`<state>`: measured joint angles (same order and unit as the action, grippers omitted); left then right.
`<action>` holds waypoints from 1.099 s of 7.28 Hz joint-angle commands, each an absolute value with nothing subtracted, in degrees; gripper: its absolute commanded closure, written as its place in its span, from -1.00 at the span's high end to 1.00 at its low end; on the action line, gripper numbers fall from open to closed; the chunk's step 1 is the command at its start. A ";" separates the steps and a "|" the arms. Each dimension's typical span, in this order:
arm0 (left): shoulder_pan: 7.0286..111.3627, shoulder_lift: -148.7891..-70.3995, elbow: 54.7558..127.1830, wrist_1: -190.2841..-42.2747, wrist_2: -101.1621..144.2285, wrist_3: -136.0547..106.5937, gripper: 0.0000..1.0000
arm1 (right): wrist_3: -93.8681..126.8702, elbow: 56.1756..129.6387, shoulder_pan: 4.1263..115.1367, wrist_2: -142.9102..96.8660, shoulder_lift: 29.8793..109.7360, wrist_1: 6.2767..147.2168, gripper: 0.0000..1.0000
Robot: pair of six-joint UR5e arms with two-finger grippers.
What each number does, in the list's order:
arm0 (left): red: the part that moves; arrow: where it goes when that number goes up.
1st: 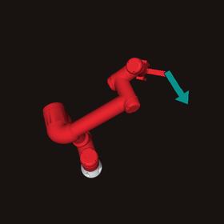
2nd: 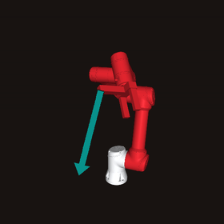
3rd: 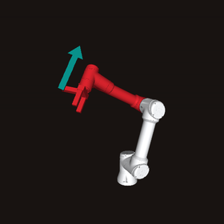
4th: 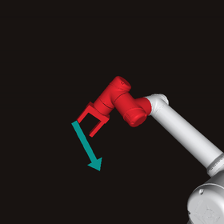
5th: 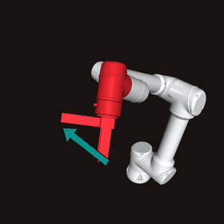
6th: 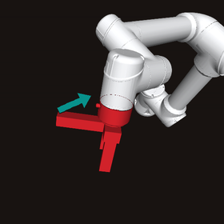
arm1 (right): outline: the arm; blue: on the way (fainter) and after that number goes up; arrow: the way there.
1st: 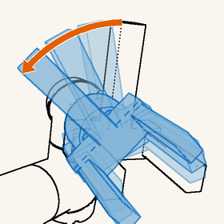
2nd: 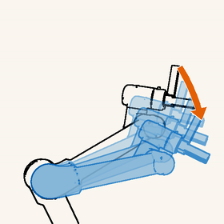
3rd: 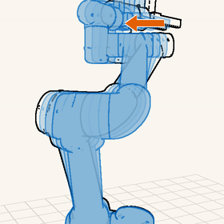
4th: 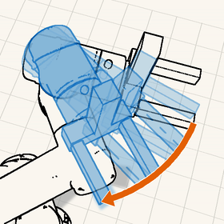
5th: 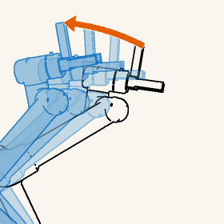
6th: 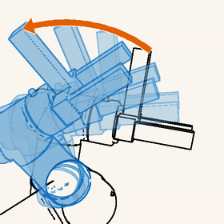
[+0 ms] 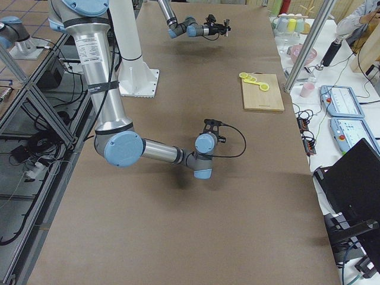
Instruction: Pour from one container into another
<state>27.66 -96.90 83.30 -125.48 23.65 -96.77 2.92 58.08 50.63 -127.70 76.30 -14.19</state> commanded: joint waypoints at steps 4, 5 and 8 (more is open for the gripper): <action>25.23 -96.68 83.06 -119.27 22.24 -102.48 -1.00 | 2.99 58.45 50.36 -127.35 75.94 -14.15 -0.09; 24.88 -96.85 82.88 -119.27 22.24 -102.48 -1.00 | 2.99 58.62 50.36 -127.35 75.94 -14.24 0.24; 24.43 -97.38 82.18 -119.27 22.15 -102.48 -1.00 | 3.08 58.62 50.36 -127.35 75.94 -14.24 1.00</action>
